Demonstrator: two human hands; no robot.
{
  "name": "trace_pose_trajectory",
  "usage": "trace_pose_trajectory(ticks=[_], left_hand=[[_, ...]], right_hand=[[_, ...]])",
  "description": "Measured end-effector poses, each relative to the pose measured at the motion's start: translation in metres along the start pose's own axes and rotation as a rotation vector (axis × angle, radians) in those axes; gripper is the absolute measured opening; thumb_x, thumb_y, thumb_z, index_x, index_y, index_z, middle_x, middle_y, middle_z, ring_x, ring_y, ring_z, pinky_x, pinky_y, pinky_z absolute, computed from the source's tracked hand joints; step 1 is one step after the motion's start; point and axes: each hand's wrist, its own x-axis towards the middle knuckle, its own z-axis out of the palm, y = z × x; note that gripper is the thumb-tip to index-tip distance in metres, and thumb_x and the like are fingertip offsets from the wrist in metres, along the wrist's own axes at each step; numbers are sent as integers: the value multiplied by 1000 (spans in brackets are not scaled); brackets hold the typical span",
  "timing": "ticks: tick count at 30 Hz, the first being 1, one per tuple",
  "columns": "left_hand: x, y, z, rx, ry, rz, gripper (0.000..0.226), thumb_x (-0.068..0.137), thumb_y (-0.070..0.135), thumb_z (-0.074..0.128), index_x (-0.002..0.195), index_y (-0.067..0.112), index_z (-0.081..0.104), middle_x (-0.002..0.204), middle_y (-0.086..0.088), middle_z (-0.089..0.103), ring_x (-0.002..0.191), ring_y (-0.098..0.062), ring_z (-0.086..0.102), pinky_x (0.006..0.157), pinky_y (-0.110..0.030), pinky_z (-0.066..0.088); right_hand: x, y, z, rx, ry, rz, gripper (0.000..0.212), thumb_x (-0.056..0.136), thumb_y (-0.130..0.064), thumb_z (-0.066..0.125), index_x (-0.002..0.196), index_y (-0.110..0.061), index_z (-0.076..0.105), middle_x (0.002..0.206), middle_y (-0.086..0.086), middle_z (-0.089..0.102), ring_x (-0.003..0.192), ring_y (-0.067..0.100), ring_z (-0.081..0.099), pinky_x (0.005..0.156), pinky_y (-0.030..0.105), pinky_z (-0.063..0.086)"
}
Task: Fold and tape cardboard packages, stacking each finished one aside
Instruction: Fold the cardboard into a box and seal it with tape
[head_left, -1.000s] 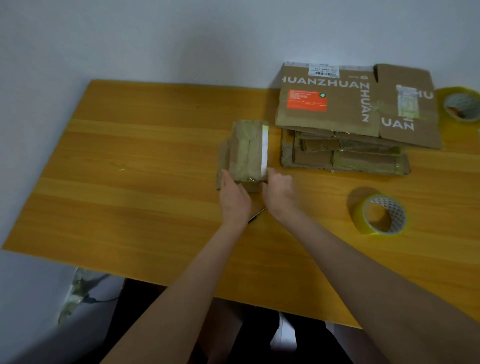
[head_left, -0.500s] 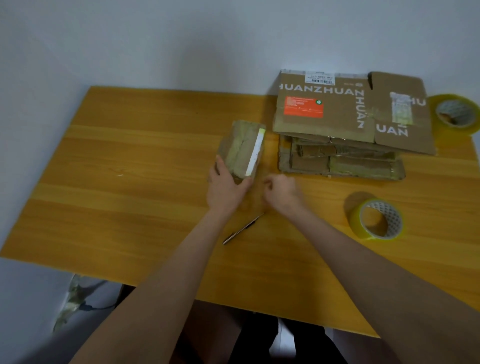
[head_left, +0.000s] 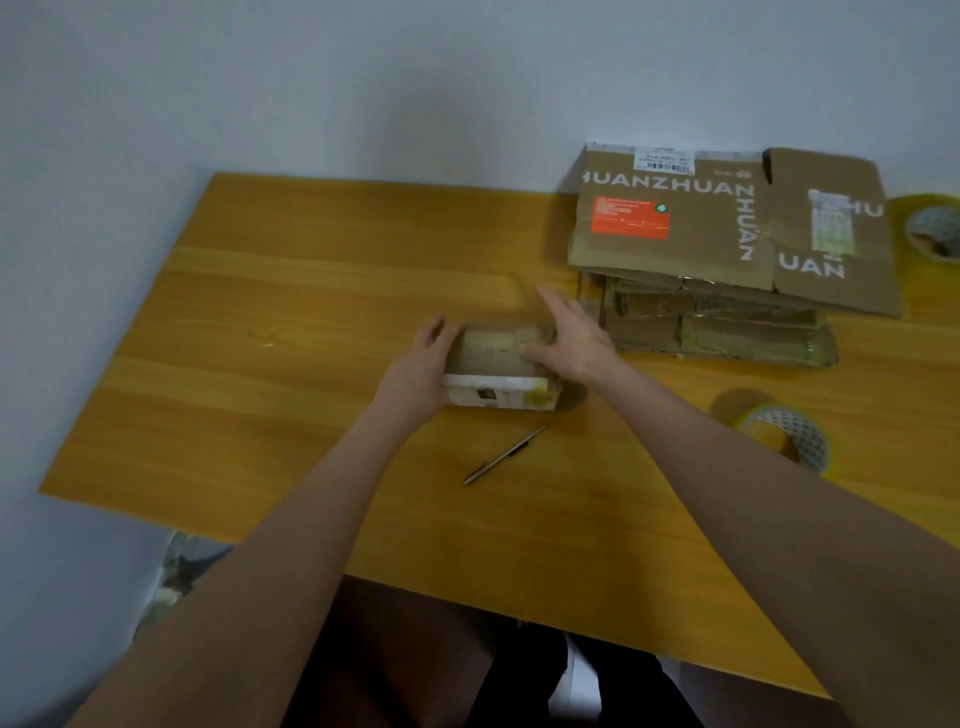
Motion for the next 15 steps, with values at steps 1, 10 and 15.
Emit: trace_pose_trajectory(ticks=[1,10,15], left_hand=[[-4,3,4,-85,92,-82,78,86,-2,56,150,21,18,160,-3,5,124,-31,47,82,-35,47],[-14,74,25,-1394,181,-606,39,91,15,58,128,12,48,121,-7,59,107,-25,59,94,-48,51],[-23,109,9,-1158,404,-362,48,86,27,53,133,21,44,116,4,57,106,-20,58,92,-46,51]], right_hand=[[0,0,2,-36,-25,0,78,89,-44,63,152,-34,18,157,3,25,139,28,32,107,43,36],[-13,3,7,164,149,2,43,89,-36,65,128,-20,55,127,1,60,116,23,55,92,35,45],[-52,8,-31,264,343,-65,35,82,-40,69,112,-25,59,100,-11,62,89,13,57,80,32,46]])
